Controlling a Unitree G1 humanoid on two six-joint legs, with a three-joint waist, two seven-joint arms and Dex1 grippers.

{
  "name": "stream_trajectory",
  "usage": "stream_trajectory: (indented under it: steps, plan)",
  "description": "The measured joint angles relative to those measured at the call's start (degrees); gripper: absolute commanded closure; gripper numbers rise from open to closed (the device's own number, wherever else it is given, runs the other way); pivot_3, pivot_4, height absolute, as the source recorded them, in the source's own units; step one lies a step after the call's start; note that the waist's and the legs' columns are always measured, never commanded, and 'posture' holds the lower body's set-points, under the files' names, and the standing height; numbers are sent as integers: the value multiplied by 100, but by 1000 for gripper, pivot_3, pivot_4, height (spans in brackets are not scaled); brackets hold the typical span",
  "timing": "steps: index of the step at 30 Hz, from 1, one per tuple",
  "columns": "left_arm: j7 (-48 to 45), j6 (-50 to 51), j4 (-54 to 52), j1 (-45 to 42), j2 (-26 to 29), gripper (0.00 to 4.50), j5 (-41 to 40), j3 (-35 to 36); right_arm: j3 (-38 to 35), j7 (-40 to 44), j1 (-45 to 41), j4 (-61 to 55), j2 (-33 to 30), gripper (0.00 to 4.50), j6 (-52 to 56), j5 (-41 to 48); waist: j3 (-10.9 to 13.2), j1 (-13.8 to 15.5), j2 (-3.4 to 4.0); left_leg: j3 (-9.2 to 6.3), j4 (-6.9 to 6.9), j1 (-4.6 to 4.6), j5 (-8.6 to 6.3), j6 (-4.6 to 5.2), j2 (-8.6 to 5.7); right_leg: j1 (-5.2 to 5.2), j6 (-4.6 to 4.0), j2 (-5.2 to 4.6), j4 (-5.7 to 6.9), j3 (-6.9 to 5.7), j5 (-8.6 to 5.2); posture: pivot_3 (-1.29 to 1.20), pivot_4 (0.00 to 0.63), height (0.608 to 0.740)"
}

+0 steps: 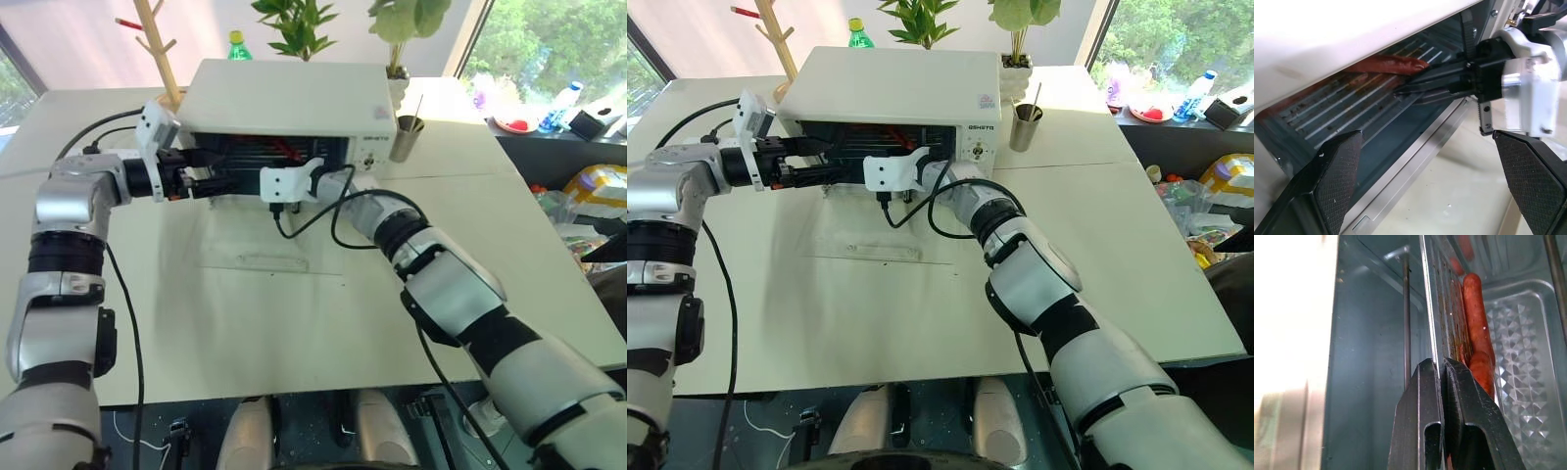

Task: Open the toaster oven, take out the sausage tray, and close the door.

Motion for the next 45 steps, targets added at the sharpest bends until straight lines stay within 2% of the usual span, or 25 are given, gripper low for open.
stream_trajectory:
  steps: [4, 11, 17, 22, 31, 34, 37, 45]
  plan:
    - [-66, -158, 306, -158, -61, 0, 118, -8, -76, 285, 421, -797, -222, 4467, -27, 18, 0, 6, 0, -1, 1, 0, 0, 0, 0, 0, 0, 0, 1, 0, 0, 0, 150, 717]
    - [-172, -283, 542, -289, -121, 0, 246, -9, -181, 956, 1548, -2986, -702, 4467, 331, 62, 0, 22, -1, 0, 3, -1, 0, 0, 0, -1, 1, 0, 1, 0, 0, 0, 150, 717]
    - [-233, -386, 657, -348, -173, 0, 287, -10, -249, 1307, 1970, -3920, -794, 4467, 852, 63, 0, 32, -1, -1, 3, -3, 1, 0, -1, -1, 1, 0, 0, -1, 0, 0, 150, 717]
    - [-260, -445, 742, -390, -184, 0, 361, -9, -249, 1337, 1969, -3919, -716, 4467, 1024, 61, 0, 31, -1, -1, 4, -1, 1, 0, -1, -1, 1, 0, 1, -1, 0, 0, 150, 717]
    - [-240, -455, 780, -408, -189, 0, 391, 4, -230, 1055, 1362, -2830, -421, 4467, 805, -69, 0, -4, -1, -1, 4, -1, 1, 0, 0, -2, 1, 1, 2, -1, 0, 0, 150, 717]
    - [-214, -454, 779, -408, -189, 0, 394, 11, -234, 1012, 1266, -2672, -371, 3502, 771, -70, 0, -39, -1, -2, 4, -1, 1, 0, 1, -3, 0, 2, 4, -1, 0, 0, 150, 717]
    - [-212, -454, 777, -408, -188, 0, 394, 16, -231, 955, 1254, -2629, -351, 2084, 706, -86, 1, -80, -1, -2, 3, -3, 1, 0, 0, -3, 1, 0, 3, -1, 0, 0, 150, 717]
    - [-206, -453, 777, -407, -177, 0, 394, 22, -216, 843, 1061, -2252, -183, 2084, 615, -165, 1, -101, -1, -2, 3, -4, 1, -1, -1, -3, 1, 0, 3, -1, 0, 0, 150, 717]
